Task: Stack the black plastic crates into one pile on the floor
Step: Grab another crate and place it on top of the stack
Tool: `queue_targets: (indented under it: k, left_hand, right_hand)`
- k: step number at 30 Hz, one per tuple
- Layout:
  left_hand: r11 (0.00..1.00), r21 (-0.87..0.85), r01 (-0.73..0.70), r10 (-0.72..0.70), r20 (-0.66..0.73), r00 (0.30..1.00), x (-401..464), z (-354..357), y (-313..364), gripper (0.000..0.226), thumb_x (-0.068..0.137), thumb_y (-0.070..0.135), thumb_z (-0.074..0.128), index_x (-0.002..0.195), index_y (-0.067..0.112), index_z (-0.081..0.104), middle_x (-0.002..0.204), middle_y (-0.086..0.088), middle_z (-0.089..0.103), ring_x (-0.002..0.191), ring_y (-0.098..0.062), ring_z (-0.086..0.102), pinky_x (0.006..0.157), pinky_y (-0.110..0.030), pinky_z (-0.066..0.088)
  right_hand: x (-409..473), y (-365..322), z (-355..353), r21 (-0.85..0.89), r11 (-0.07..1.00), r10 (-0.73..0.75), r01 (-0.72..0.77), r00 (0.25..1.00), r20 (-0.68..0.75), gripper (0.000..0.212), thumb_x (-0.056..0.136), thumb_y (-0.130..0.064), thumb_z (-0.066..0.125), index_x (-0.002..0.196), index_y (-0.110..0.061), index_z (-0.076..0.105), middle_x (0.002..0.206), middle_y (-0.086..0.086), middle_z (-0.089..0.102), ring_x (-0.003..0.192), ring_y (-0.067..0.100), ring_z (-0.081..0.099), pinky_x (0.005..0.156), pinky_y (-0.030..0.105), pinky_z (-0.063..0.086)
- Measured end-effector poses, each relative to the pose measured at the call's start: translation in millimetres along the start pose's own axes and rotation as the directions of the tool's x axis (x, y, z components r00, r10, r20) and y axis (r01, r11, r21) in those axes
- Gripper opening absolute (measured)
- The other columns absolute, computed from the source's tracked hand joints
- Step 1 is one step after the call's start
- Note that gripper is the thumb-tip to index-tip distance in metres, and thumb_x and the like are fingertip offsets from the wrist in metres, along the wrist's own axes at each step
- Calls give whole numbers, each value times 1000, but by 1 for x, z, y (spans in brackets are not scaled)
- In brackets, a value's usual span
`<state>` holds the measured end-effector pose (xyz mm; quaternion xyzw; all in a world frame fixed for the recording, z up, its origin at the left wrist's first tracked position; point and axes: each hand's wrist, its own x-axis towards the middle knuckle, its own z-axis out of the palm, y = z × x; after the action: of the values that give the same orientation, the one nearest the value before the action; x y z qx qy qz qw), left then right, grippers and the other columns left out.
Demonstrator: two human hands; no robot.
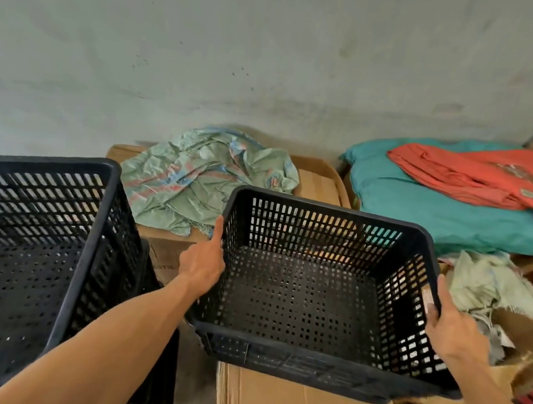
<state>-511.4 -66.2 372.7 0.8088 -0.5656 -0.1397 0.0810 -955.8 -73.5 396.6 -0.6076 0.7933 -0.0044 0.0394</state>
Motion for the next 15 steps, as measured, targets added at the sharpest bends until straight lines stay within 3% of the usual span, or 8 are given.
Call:
queue_targets:
  k: [4,7,12,15]
  left_hand:
    - [996,-4,-88,88,-45,995,4,-34,14,88,95,16,51,158,27,-10,63,0,52,54,-20,52,51,-34,42]
    - [988,-20,-154,152,-83,985,4,-74,26,92,92,14,54,158,29,-8,64,1,49,53,-17,48,55,-36,43]
    - [964,19,-263,262,-195,945,-5,-159,36,88,91,13,54,158,23,-2,72,-6,58,62,-23,56,62,-39,50]
    - [951,43,-306,306,-271,913,-15,-216,33,84,93,12,53,159,23,2,73,-8,59,64,-25,58,59,-39,48]
  right_hand:
    - [-23,6,-39,2,998,59,-59,995,-80,64,105,-35,36,160,-36,5,97,23,69,90,39,65,70,43,48]
    - [-40,5,-82,49,995,93,-86,984,-150,64,103,-32,40,160,-36,10,121,27,64,105,44,63,83,49,49]
    - [-71,-12,-157,78,991,126,-108,950,-286,66,101,-29,46,160,-32,16,117,33,62,106,49,61,88,53,48]
    - [-89,-28,-200,114,988,135,-102,935,-329,66,100,-28,46,159,-33,17,122,31,61,107,48,61,86,52,49]
